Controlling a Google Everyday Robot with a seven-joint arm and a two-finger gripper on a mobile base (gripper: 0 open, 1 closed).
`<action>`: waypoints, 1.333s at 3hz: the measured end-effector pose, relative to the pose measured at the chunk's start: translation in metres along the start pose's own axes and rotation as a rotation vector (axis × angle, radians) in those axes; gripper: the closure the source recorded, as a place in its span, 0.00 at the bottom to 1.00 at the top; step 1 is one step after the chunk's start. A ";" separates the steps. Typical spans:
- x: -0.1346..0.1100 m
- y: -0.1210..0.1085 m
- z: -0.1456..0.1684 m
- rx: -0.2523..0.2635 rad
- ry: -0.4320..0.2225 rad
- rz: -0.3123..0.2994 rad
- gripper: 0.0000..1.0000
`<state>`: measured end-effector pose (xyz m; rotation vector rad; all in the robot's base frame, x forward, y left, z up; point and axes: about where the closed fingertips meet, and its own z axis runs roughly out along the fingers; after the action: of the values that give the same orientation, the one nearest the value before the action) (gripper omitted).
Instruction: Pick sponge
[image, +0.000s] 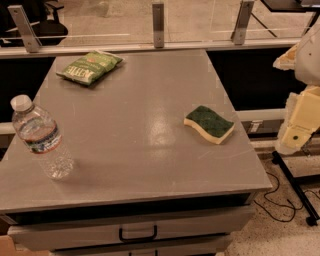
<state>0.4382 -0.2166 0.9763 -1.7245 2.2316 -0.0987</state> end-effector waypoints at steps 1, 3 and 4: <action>0.000 0.000 0.000 0.000 0.000 0.000 0.00; -0.010 -0.023 0.059 -0.022 -0.092 0.026 0.00; -0.019 -0.037 0.098 -0.032 -0.155 0.041 0.00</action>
Offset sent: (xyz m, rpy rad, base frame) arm 0.0338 0.0062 -0.0376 0.0765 0.0121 -0.0009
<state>0.5050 -0.1954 0.8968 -1.6422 2.1647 0.0776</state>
